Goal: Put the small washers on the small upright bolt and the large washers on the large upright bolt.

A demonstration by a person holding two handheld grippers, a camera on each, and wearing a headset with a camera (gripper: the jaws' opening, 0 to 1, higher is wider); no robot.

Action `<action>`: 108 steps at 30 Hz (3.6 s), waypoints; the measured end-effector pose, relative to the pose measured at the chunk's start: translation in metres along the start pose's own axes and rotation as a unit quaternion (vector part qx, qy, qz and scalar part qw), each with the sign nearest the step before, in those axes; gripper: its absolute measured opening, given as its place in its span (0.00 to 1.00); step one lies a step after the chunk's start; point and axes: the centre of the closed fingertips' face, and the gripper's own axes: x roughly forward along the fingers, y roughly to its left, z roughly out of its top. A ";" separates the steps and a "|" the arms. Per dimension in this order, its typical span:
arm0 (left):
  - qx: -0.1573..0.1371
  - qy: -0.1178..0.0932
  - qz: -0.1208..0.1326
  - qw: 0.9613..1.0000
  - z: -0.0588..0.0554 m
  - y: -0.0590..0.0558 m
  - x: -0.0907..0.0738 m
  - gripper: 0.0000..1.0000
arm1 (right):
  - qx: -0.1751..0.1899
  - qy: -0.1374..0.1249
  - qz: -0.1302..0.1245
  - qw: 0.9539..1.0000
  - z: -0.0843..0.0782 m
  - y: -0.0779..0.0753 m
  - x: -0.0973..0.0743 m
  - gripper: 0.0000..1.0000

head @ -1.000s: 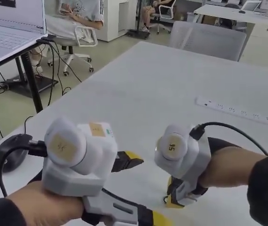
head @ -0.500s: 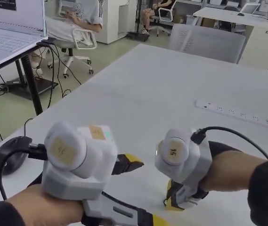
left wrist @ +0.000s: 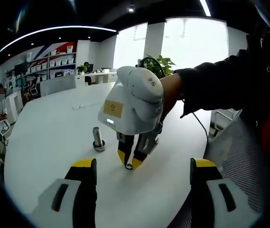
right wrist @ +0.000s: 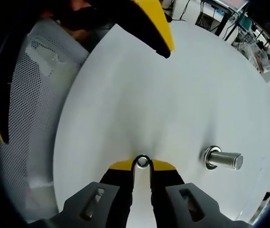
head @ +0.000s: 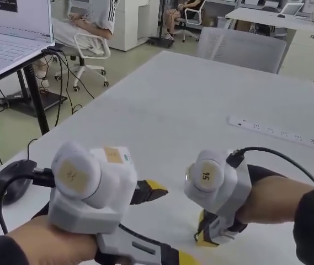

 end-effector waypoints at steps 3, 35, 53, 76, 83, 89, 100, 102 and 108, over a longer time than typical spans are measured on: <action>0.000 0.000 -0.001 1.000 0.000 0.000 0.000 0.80 | 0.007 0.001 0.000 1.000 -0.005 -0.001 -0.002 0.14; 0.004 0.004 -0.010 1.000 0.000 -0.003 0.005 0.80 | 0.094 0.011 -0.024 0.995 -0.081 -0.006 -0.031 0.14; 0.005 0.009 -0.014 1.000 0.000 -0.004 0.007 0.80 | 0.134 0.009 -0.043 0.990 -0.110 -0.012 -0.051 0.14; 0.004 0.010 -0.012 1.000 -0.002 -0.004 0.007 0.80 | 0.135 0.007 -0.072 0.988 -0.114 -0.031 -0.082 0.14; 0.004 0.010 -0.011 1.000 -0.002 -0.004 0.007 0.80 | 0.125 0.007 -0.082 0.989 -0.107 -0.039 -0.093 0.14; 0.003 0.008 -0.010 1.000 -0.002 -0.003 0.006 0.80 | 0.116 0.007 -0.088 0.989 -0.100 -0.046 -0.098 0.14; 0.003 0.007 -0.008 1.000 -0.001 -0.003 0.006 0.80 | 0.100 0.009 -0.091 0.991 -0.091 -0.055 -0.100 0.14; 0.002 0.006 -0.008 1.000 -0.001 -0.003 0.006 0.80 | 0.098 0.010 -0.090 0.991 -0.090 -0.056 -0.099 0.14; 0.001 0.007 -0.007 1.000 -0.001 -0.002 0.006 0.80 | 0.094 0.015 -0.085 0.992 -0.090 -0.058 -0.094 0.14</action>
